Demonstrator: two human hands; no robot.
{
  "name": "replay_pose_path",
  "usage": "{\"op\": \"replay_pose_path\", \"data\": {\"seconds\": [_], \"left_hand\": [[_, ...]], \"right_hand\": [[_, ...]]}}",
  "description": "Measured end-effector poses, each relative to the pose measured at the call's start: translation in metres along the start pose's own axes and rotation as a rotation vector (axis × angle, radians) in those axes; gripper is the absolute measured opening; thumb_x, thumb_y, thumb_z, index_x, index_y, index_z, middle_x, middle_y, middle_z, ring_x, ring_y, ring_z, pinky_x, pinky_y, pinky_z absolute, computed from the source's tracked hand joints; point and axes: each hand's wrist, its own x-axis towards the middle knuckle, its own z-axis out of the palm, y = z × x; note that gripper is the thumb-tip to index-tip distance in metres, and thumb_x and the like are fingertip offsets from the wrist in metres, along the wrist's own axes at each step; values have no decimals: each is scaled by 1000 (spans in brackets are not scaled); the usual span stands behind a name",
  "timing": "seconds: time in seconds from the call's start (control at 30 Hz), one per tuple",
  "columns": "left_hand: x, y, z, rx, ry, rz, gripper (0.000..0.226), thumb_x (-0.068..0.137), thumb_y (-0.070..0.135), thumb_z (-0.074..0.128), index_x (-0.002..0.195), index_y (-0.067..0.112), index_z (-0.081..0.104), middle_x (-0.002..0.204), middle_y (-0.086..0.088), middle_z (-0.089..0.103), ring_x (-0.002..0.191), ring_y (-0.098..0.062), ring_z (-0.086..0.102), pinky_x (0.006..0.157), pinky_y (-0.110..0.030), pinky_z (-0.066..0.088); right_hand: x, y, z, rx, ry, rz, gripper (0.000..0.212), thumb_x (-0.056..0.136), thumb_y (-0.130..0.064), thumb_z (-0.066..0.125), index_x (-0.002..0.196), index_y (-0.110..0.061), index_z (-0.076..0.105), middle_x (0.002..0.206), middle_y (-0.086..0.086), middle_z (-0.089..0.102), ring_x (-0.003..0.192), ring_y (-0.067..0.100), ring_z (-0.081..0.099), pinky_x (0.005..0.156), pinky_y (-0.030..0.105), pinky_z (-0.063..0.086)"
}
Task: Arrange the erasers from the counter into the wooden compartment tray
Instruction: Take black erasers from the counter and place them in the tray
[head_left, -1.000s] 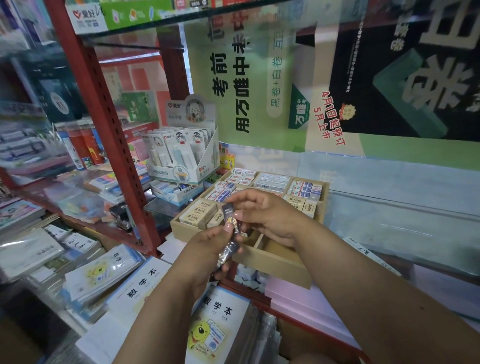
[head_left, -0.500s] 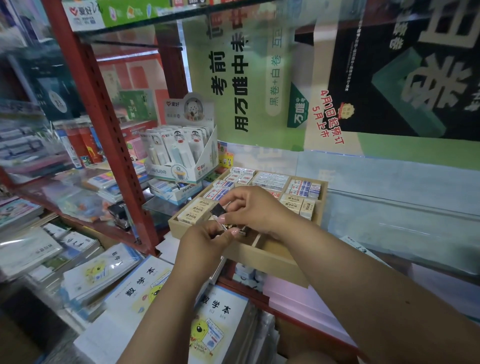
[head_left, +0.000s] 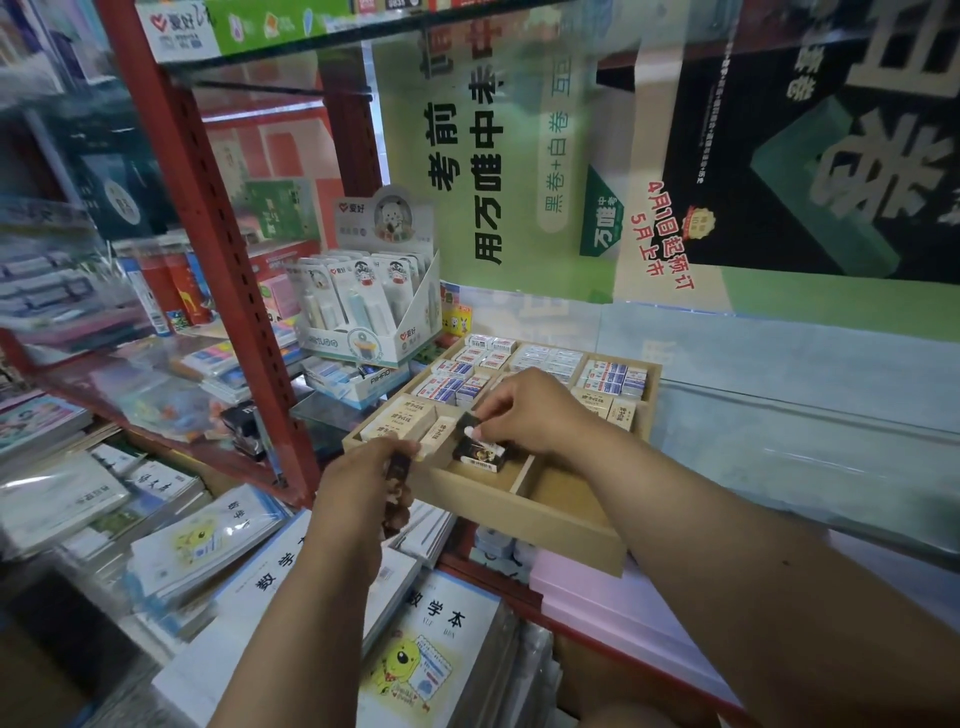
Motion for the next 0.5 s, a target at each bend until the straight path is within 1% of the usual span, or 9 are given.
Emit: {"op": "replay_pose_path", "data": {"seconds": [0.07,0.13,0.2,0.3,0.4,0.5], "left_hand": [[0,0,-3,-57,-11,8,19,89,18,57,88,4,69,66,-10,53,46,-17,40,41,-21,30],[-2,-2,-5,-114,-49,20,22,92,16,51,87,4,69,70,-11,55,47,-16,41,40,-21,30],[-2,-4,-6,-200,-105,13,29,93,12,42,90,2,69,75,-11,57,49,-17,42,40,-20,32],[-1,-5,-7,-340,-174,-22,38,88,4,29,99,-1,65,77,-11,55,51,-19,43,40,-20,34],[-1,-5,-8,-375,-190,-47,39,87,-3,27,101,2,63,75,-11,56,49,-18,50,40,-17,36],[-3,-5,-8,-339,-191,-53,33,92,-5,34,103,6,63,69,-12,66,60,-21,59,37,-16,34]], "right_hand": [[-1,1,7,-135,-80,-20,24,73,-23,80,95,-16,74,97,-1,71,84,14,62,74,26,48],[-1,1,15,-249,-125,-50,25,75,-22,79,98,-15,74,99,0,70,87,14,60,71,24,43],[2,3,21,-299,-131,-61,23,75,-21,78,97,-16,74,98,0,70,87,15,60,70,23,41],[5,3,27,-317,-123,-54,21,75,-17,78,96,-17,75,98,-2,70,84,13,58,70,22,39],[8,2,30,-319,-170,-57,21,77,-17,76,98,-12,74,99,2,71,86,17,63,71,22,42],[11,2,32,-368,-165,-72,25,78,-21,76,100,-11,73,101,5,69,88,20,62,70,24,41]]}}
